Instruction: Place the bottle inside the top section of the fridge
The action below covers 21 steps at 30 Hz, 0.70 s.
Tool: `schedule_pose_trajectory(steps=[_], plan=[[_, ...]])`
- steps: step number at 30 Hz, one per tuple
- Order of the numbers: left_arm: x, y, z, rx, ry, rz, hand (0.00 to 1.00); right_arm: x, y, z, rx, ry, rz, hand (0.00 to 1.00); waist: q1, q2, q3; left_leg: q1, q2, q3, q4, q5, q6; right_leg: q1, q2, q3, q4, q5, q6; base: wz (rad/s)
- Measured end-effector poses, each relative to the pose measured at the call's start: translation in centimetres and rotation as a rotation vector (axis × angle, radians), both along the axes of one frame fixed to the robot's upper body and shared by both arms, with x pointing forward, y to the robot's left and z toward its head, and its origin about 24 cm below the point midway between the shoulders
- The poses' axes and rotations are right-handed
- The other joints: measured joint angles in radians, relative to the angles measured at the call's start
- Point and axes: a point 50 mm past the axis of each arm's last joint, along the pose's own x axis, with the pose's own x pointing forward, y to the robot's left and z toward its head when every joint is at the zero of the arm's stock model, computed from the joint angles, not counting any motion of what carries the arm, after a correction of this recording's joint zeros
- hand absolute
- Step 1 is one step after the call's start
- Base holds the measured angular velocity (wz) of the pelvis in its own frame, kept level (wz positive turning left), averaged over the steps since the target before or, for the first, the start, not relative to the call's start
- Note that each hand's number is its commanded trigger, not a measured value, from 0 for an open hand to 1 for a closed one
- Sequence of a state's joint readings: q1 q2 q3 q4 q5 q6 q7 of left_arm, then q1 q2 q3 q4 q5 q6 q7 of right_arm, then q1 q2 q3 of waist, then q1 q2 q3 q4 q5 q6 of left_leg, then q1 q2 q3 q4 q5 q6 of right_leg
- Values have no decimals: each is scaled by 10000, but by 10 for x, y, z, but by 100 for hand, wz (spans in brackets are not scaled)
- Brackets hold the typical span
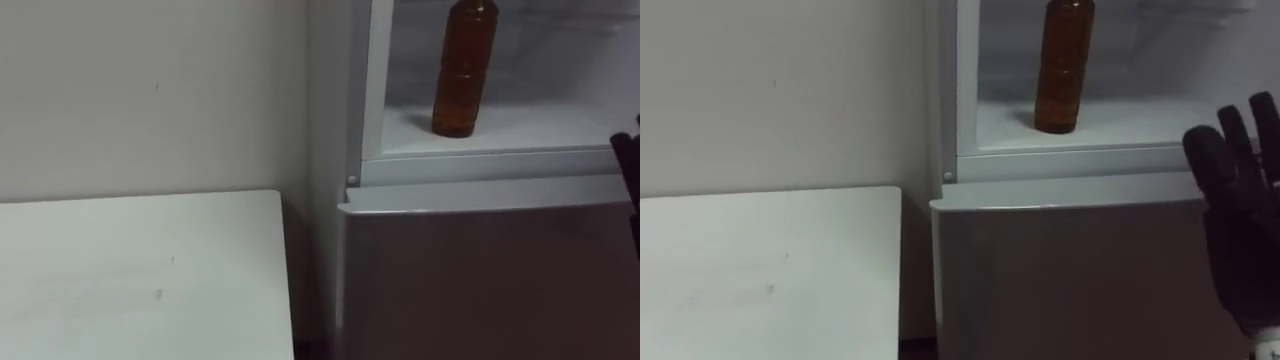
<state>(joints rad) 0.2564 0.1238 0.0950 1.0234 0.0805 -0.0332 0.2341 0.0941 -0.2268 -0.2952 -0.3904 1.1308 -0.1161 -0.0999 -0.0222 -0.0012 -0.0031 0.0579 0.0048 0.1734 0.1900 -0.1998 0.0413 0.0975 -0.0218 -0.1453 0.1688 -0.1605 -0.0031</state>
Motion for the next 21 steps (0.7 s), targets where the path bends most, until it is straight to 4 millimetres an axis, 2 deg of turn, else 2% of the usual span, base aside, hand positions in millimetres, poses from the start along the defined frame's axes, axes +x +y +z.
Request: schedule_pose_trajectory(steps=[3,5,10,11,15,21], plan=[[-3,0,0,2,70,7,0,0,-4,-13,258,660,-308,0,-19,76,14,-26,-5,150,0,2,7,-130,-31,63,-6,-4,2,-17],[-4,0,0,98,7,12,0,-1,-10,-25,511,1072,-680,0,-41,125,-7,-14,-22,157,5,2,12,-142,-71,64,-21,-35,24,0],[-3,1,1,401,-47,10,0,-3,-16,-50,1631,2112,-1269,0,-142,111,-24,37,-28,137,8,12,19,-137,-37,65,1,-80,14,2],[-2,0,1,412,-79,-64,0,-6,-17,-60,1789,2485,-1414,0,-142,87,-42,47,-28,127,49,12,17,-108,-36,63,-5,-79,14,7],[1,-4,0,312,-150,-67,0,-12,-17,-95,2933,3948,-2082,0,-223,45,-26,33,-31,134,3,10,15,-109,-34,51,-25,-83,16,1],[4,-5,0,211,-213,-104,0,-20,-23,-130,3986,5558,-2957,0,-276,26,-11,51,-63,122,-46,9,19,-144,-60,47,-22,-124,36,0]])
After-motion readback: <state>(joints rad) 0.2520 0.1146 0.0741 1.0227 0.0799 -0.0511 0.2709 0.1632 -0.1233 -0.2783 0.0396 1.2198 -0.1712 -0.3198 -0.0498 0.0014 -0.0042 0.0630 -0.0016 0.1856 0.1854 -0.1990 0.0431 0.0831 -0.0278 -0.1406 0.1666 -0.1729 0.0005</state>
